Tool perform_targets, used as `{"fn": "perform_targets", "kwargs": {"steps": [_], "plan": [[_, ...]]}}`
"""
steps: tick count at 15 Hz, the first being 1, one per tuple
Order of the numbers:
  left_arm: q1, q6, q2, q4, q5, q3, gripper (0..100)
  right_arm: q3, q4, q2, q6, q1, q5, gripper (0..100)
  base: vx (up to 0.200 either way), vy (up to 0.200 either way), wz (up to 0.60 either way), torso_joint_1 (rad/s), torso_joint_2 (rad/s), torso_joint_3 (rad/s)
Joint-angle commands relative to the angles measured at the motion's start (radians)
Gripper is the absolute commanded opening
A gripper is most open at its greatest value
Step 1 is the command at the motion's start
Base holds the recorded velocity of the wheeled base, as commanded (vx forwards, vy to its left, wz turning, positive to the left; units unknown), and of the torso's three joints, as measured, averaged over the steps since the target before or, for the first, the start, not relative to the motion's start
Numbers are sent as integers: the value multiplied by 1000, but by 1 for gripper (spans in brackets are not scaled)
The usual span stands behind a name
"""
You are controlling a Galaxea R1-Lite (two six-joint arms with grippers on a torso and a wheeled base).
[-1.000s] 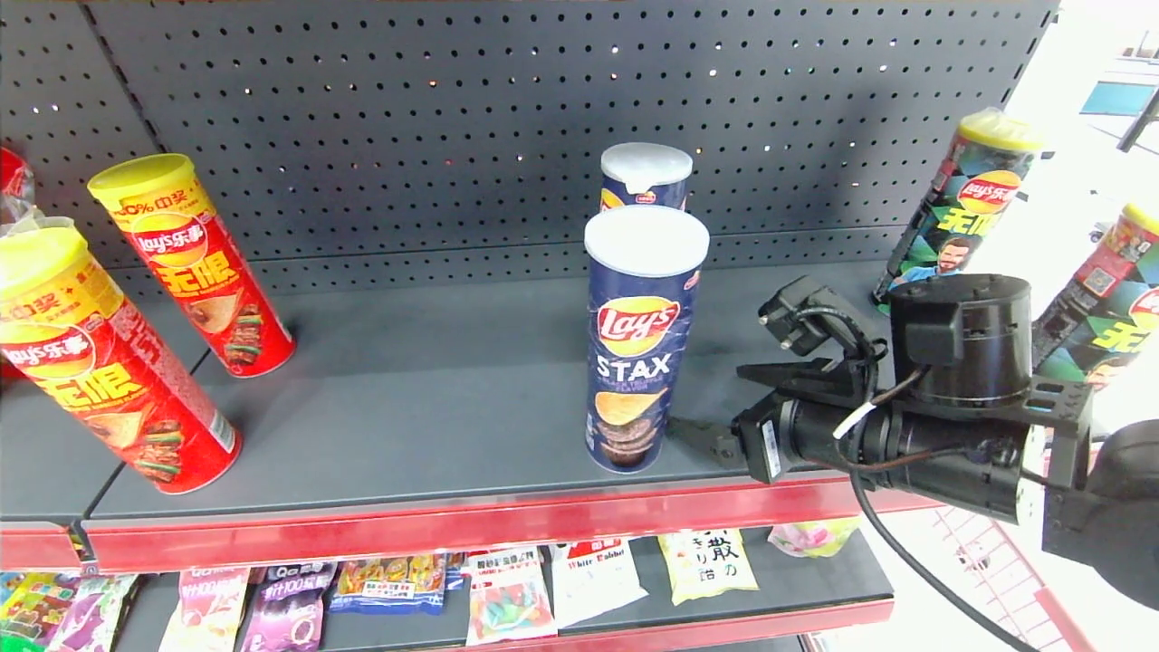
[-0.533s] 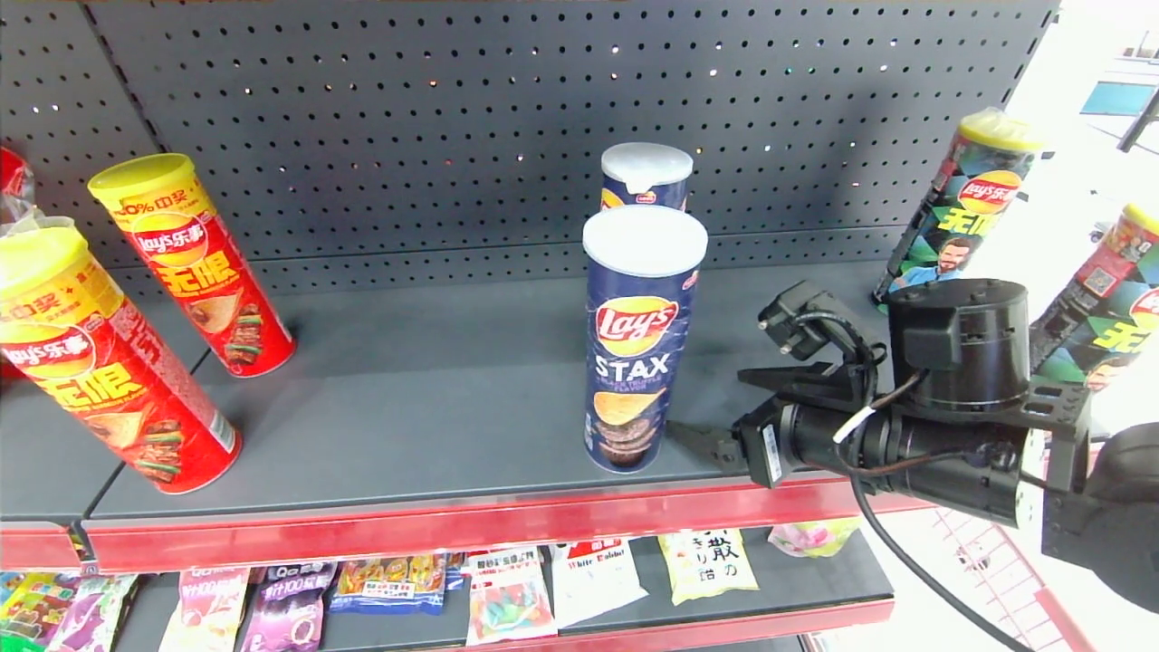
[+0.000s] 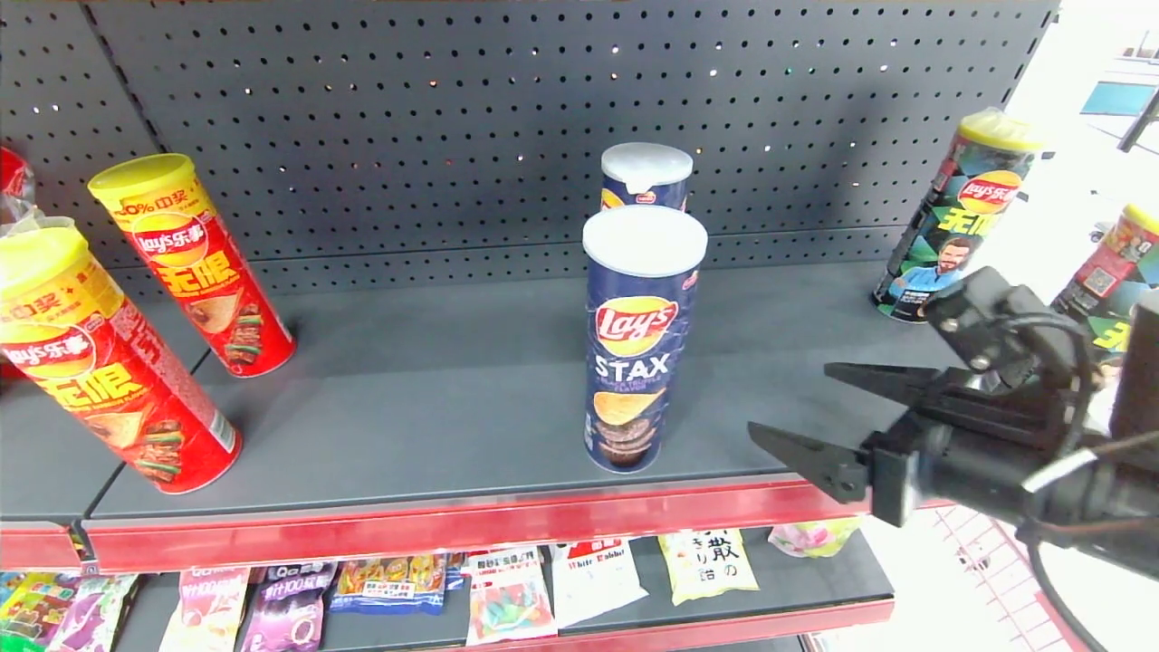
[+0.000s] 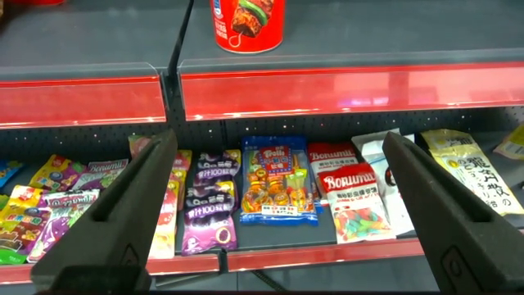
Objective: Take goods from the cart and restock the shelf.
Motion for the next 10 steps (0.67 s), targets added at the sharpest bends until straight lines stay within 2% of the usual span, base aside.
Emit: {"fn": "perform_targets", "kwargs": {"steps": [1, 2, 4, 5, 6, 8, 10], "plan": [[-1, 0, 1, 0, 0, 0, 100, 302, 46, -478, -5, -15, 10, 100, 0, 0, 0, 0, 0, 0], [1, 0, 1, 0, 0, 0, 100, 359, 125, -613, -11, -55, 12, 100, 0, 0, 0, 0, 0, 0], [-1, 0, 1, 0, 0, 0, 100, 383, 307, -811, -11, -144, 50, 100, 0, 0, 0, 0, 0, 0], [-1, 0, 1, 0, 0, 0, 100, 380, 460, -939, -2, -217, 94, 100, 0, 0, 0, 0, 0, 0], [-1, 0, 1, 0, 0, 0, 100, 377, 637, -1091, -2, -328, 148, 100, 0, 0, 0, 0, 0, 0], [-1, 0, 1, 0, 0, 0, 100, 388, 703, -1177, -5, -441, 185, 100, 0, 0, 0, 0, 0, 0], [-1, 0, 1, 0, 0, 0, 100, 422, 701, -1214, -10, -504, 180, 100, 0, 0, 0, 0, 0, 0]]}}
